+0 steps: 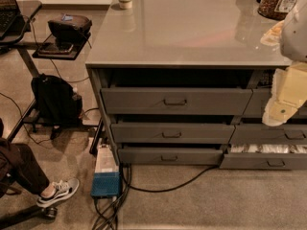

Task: Open top drawer

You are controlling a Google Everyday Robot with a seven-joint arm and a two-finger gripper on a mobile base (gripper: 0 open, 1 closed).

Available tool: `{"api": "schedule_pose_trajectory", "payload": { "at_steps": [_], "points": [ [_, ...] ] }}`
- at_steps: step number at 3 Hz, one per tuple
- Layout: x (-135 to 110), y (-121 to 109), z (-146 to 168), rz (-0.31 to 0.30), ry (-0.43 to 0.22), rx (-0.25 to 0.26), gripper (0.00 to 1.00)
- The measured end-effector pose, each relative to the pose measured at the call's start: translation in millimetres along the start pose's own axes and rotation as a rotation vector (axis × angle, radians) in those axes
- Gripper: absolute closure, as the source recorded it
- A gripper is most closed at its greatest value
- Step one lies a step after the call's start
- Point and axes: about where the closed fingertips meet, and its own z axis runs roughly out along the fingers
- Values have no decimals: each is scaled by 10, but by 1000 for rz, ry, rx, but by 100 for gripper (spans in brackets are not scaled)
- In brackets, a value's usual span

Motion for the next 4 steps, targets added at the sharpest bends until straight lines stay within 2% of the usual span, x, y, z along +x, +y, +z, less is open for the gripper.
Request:
{"api": "schedule_pose_trajectory", "payload": {
  "at_steps": [1,2,3,4],
  "points": [
    [-31,-29,124,1,-13,-1,0],
    [-127,-84,501,-26,-54,-1,0],
    [-261,-251,946,-56,-148,16,0],
    [-416,-453,1369,-95,-284,48,0]
  ]
}}
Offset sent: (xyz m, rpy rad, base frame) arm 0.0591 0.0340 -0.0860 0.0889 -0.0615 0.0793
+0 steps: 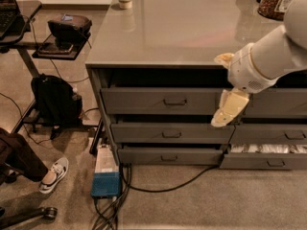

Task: Open top drawer

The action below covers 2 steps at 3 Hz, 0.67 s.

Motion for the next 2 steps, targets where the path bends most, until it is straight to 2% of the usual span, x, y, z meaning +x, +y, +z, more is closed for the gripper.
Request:
{"api": "schedule_pose_trajectory", "payload": {
  "at_steps": [1,2],
  "points": [
    [51,-173,322,2,-119,12,0],
    [160,-313,603,37,-185,5,0]
  ]
}}
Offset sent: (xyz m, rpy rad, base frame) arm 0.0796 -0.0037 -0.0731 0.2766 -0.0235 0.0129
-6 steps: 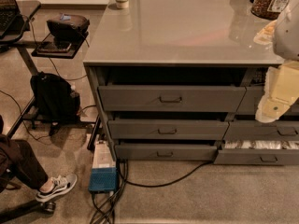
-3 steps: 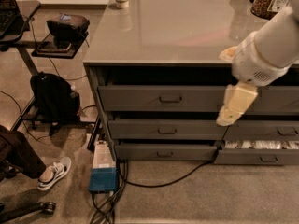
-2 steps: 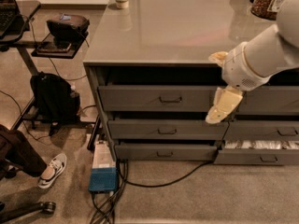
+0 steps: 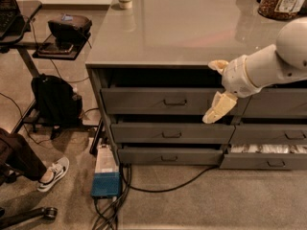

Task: Open top drawer

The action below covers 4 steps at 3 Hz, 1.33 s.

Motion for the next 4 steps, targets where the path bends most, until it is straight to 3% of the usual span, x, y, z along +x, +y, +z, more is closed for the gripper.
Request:
{"api": "schedule_pose_trajectory", "payload": {
  "at_steps": [2,3,4],
  "points": [
    [54,34,104,17,23,6,0],
    [345,154,368,60,87,48,0],
    [706,138,718,91,157,128,0]
  ]
}}
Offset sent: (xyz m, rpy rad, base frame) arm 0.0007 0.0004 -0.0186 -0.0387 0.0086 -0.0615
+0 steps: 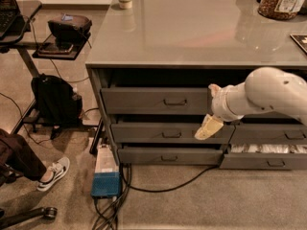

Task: Open top drawer

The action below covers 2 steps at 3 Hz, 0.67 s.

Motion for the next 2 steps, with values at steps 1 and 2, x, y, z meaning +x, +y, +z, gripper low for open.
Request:
{"api": "schedule_pose_trajectory", "payload": {
  "at_steps": [1,2],
  "points": [
    [227,-266,350,31,27,108,0],
    [419,-605,618,41,61,186,0]
  ]
}}
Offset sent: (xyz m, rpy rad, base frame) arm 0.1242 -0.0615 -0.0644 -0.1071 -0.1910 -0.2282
